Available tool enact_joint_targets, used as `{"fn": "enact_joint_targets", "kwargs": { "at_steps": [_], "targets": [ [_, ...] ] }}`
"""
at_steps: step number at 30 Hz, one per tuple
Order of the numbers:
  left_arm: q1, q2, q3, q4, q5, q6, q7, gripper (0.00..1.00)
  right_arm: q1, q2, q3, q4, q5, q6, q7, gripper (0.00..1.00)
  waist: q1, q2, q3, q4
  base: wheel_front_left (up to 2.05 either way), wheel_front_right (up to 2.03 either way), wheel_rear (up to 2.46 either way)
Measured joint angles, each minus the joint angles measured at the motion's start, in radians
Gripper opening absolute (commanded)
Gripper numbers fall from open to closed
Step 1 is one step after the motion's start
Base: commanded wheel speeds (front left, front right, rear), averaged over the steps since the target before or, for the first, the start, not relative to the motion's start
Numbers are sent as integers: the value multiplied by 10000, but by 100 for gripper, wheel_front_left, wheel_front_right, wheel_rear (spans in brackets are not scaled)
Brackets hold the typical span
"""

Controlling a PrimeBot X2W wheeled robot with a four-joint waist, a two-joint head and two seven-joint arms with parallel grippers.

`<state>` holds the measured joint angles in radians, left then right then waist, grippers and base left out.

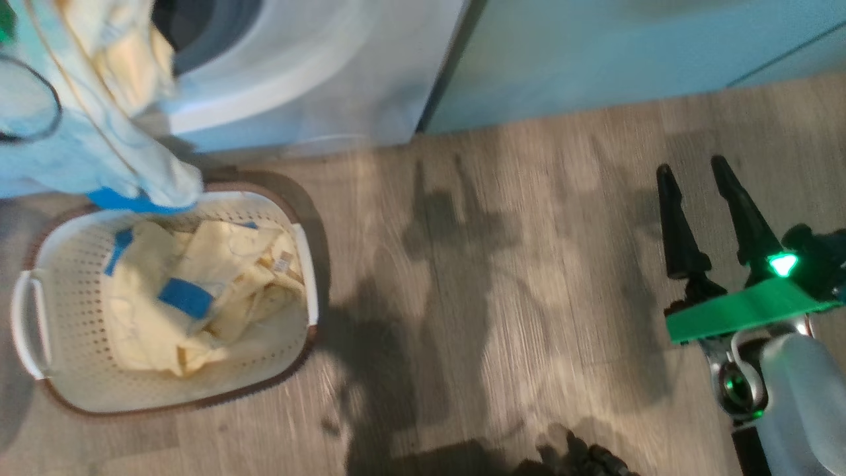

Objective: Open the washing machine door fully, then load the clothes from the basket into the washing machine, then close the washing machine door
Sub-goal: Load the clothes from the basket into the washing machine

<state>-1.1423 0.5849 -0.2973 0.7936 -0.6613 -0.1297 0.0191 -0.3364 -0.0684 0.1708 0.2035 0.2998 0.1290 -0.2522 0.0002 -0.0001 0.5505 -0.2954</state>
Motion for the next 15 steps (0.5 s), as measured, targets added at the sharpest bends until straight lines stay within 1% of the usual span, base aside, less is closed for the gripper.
{"fn": "enact_joint_targets", "kwargs": {
  "at_steps": [3,6,9,15],
  "targets": [
    [-791,84,-67,372,42,0,73,0,-263,75,165,-35,84,0,0,100,0,0,427,-197,0,0,0],
    [-1479,244,-165,848,328,0,-67,0,-530,102,311,-52,86,0,0,100,0,0,793,-432,0,0,0],
    [-2041,370,-288,1269,623,6,-405,0,-754,128,343,-63,176,0,0,100,-1,0,1079,-697,0,0,0],
    [-3184,376,-337,1918,1051,98,-1555,0,-868,148,441,-125,197,0,0,100,-1,0,1505,-1067,0,0,0]
  ]
}}
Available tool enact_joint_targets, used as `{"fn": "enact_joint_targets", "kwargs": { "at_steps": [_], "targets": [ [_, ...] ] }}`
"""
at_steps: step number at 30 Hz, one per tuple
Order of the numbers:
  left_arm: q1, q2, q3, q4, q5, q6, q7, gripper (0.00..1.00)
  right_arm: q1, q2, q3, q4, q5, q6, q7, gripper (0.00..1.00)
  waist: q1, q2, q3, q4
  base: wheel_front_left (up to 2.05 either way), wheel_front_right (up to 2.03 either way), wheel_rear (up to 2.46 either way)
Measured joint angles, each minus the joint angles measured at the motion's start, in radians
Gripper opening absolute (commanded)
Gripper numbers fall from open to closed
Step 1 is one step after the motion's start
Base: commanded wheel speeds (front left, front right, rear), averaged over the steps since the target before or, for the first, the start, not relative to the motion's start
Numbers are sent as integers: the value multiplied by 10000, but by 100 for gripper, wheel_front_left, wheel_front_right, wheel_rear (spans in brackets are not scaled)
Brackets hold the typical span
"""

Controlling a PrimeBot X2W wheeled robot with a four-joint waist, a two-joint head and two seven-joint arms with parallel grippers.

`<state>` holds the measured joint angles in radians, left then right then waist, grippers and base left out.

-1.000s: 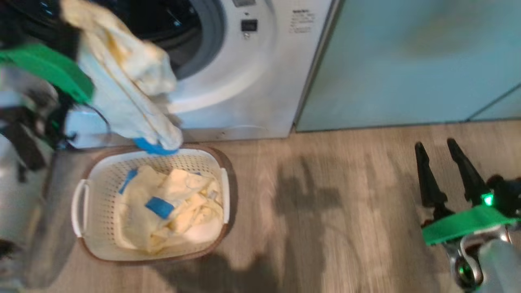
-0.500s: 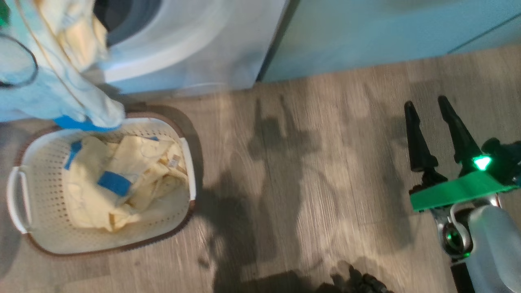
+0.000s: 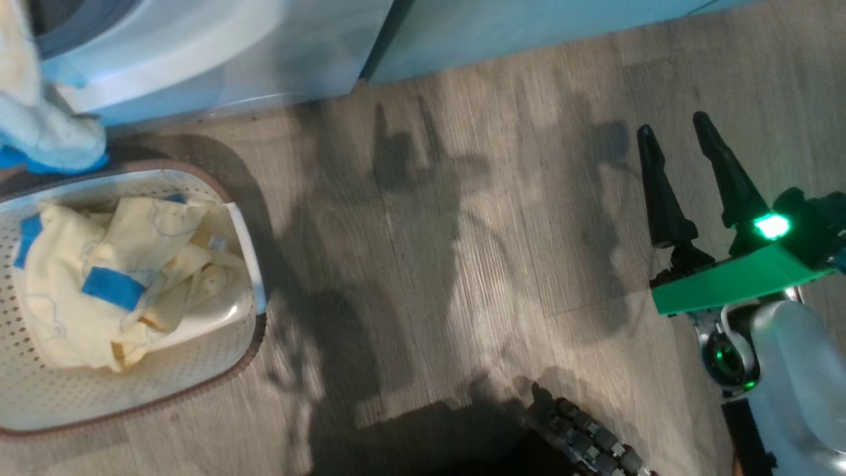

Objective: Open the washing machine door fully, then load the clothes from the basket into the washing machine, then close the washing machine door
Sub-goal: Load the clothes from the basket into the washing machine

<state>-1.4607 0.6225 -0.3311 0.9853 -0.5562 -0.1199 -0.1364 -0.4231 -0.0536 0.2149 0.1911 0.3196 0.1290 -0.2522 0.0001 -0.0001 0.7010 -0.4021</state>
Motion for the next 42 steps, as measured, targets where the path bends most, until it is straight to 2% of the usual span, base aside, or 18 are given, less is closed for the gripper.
{"fn": "enact_joint_targets", "kwargs": {
  "at_steps": [5,9,14,15,20,25,26,27,28,29,35,42],
  "targets": [
    [-656,13,27,443,161,13,-867,0,-89,19,102,-56,238,0,0,100,0,0,225,-102,0,0,0],
    [-1048,44,313,479,190,84,-1143,0,-245,23,100,-102,238,0,0,100,0,0,359,-111,0,0,0],
    [-1117,61,1032,-569,249,171,-1193,0,-256,27,82,-102,238,0,0,100,-1,0,498,-71,0,0,0],
    [-1068,40,1375,-1126,481,176,-1193,0,-307,29,75,-98,238,0,0,100,-1,0,536,-35,0,0,0],
    [-753,-105,2261,-1883,725,178,-1204,0,-421,31,61,-94,238,0,0,100,-1,0,541,26,0,0,0],
    [-227,-426,2362,-1041,907,155,-1204,0,-418,33,36,-88,236,0,0,100,-1,1,449,123,0,0,0],
    [-176,-458,2305,-773,947,105,-1204,4,-418,33,33,-88,236,0,0,100,-1,1,439,140,0,0,0],
    [-166,-491,2251,-454,988,73,-1204,22,-418,33,33,-88,234,0,0,100,-1,0,423,156,0,0,0],
    [-167,-529,2209,-198,984,71,-1204,44,-416,33,23,-86,230,0,0,100,-2,0,409,177,0,0,0],
    [-174,-545,2111,19,988,67,-1204,100,-415,33,2,-81,221,0,0,100,-2,1,394,201,0,0,0],
    [-154,-901,1335,1080,982,-94,-1202,100,-323,33,-205,12,29,0,0,100,-1,1,60,388,0,0,0],
    [1115,-1517,499,1108,240,-102,-1202,100,151,25,-391,140,-148,0,0,100,-2,1,-736,706,0,0,0]
  ]
}}
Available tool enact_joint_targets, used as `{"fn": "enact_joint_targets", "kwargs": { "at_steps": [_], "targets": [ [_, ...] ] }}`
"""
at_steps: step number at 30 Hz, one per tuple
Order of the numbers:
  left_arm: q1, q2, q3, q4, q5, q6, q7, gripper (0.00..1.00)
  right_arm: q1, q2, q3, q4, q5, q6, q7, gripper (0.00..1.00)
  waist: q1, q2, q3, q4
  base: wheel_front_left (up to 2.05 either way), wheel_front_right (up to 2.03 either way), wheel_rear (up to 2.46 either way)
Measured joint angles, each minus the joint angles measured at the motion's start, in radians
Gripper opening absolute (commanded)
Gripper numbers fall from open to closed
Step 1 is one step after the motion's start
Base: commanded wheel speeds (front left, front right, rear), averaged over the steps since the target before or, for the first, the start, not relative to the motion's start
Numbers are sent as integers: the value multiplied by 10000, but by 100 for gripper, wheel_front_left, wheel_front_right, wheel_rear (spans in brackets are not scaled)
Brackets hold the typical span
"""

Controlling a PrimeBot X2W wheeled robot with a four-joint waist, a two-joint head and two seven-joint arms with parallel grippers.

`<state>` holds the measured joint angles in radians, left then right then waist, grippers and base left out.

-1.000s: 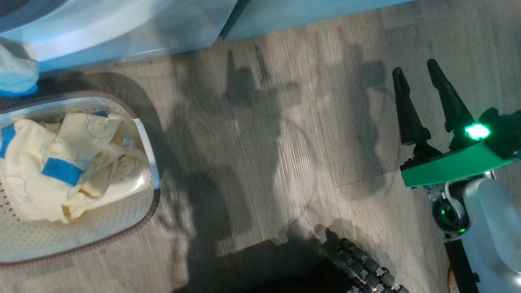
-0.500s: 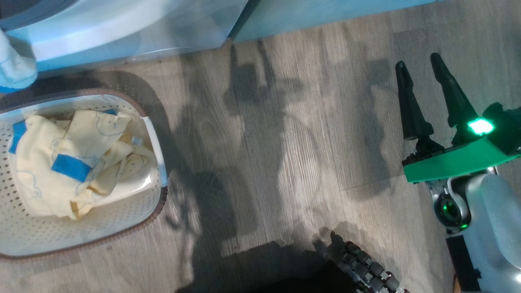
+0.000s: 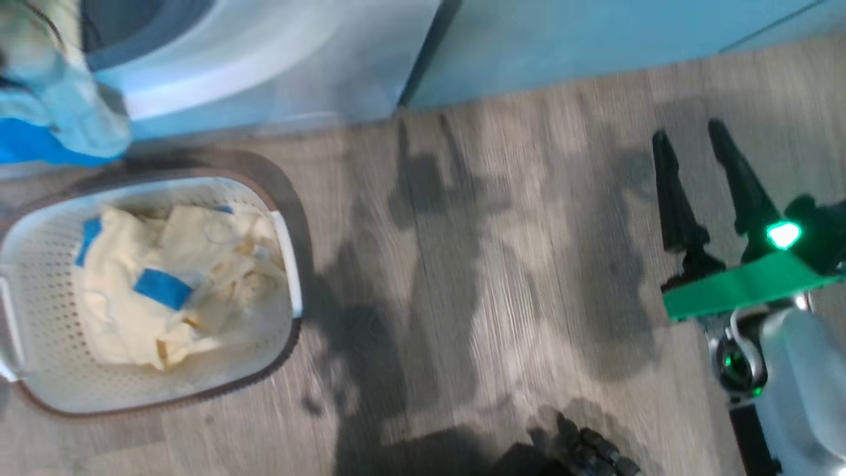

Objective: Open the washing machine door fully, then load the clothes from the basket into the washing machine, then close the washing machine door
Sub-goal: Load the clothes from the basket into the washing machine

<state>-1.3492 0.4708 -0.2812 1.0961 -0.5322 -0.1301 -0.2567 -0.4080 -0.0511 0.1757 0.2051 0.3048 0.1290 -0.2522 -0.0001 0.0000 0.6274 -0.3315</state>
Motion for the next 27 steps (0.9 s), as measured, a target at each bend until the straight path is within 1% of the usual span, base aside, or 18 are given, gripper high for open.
{"fn": "enact_joint_targets", "kwargs": {
  "at_steps": [3,6,9,12,16,18,22,27],
  "targets": [
    [708,-84,-157,-155,-276,2,0,100,335,-77,-63,77,-29,0,0,100,0,0,-440,147,0,0,0],
    [1353,-140,-165,-472,-307,2,0,100,556,-134,-96,113,-71,0,0,100,0,0,-906,308,0,0,0],
    [2127,-353,-46,-882,-407,2,0,100,789,-180,-140,132,-71,0,0,100,0,0,-1378,467,0,0,0],
    [3104,-623,48,-1471,-190,2,0,100,1148,-293,-171,184,-71,0,0,100,0,0,-1861,637,0,0,0],
    [4546,-941,374,-2309,67,13,2,100,1677,-391,-244,274,-71,0,0,100,-1,0,-2524,868,0,0,0],
    [5274,-1062,698,-2834,167,102,2,100,1919,-422,-297,303,-71,0,0,100,-1,0,-2851,991,0,0,0],
    [6643,-1241,1260,-3781,510,102,4,100,2361,-493,-412,322,-73,0,0,100,-1,1,-3478,1242,0,0,0],
    [8313,-1664,1766,-4625,915,100,4,100,2907,-610,-591,353,-73,0,0,100,-1,1,-4154,1606,0,0,0]
  ]
}}
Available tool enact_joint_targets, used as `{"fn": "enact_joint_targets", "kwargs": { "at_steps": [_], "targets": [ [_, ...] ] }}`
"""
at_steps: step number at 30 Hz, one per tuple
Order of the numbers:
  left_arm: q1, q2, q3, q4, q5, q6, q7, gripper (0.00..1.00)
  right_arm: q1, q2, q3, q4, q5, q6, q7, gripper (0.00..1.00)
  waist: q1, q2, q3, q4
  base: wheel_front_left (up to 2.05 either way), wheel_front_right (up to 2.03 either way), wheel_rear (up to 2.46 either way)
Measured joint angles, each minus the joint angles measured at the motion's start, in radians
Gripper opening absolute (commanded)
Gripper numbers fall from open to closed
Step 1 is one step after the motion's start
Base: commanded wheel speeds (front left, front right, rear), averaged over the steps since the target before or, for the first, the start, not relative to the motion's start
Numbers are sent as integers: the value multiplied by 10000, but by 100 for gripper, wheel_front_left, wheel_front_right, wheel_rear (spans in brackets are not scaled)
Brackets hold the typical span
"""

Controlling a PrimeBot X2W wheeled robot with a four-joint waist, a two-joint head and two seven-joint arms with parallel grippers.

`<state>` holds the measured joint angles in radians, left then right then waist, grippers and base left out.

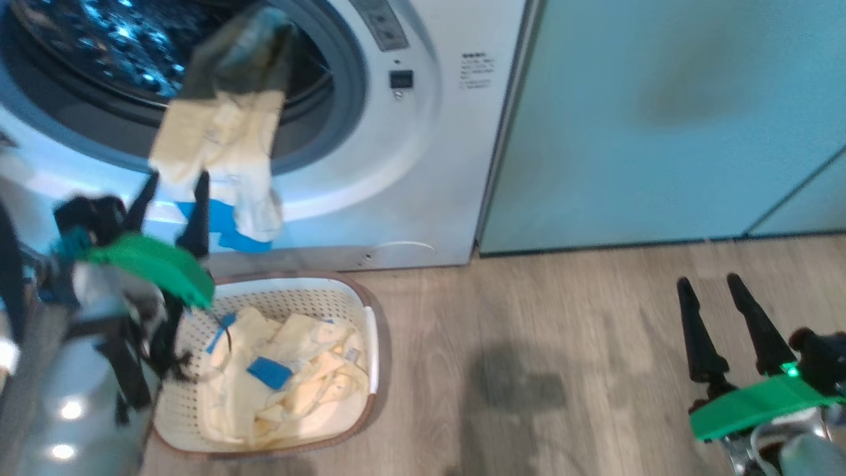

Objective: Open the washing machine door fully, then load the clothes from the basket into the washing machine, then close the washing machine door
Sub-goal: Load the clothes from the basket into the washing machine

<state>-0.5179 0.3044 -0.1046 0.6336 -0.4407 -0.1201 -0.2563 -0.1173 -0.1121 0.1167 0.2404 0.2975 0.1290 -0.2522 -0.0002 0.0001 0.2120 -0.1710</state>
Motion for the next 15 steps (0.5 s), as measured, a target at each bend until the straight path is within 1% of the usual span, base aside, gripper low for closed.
{"fn": "enact_joint_targets", "kwargs": {
  "at_steps": [2,7,15],
  "targets": [
    [487,-163,142,-201,73,-2,2,100,160,-12,-121,-8,0,0,0,100,0,0,-155,190,0,0,0],
    [1122,-430,453,-460,219,-17,6,100,202,-12,-146,-27,-8,0,0,100,0,0,-387,483,0,0,0],
    [2429,-761,1055,-1193,571,-92,6,100,593,54,-274,-46,-46,0,0,100,0,0,-865,758,0,0,0]
  ]
}}
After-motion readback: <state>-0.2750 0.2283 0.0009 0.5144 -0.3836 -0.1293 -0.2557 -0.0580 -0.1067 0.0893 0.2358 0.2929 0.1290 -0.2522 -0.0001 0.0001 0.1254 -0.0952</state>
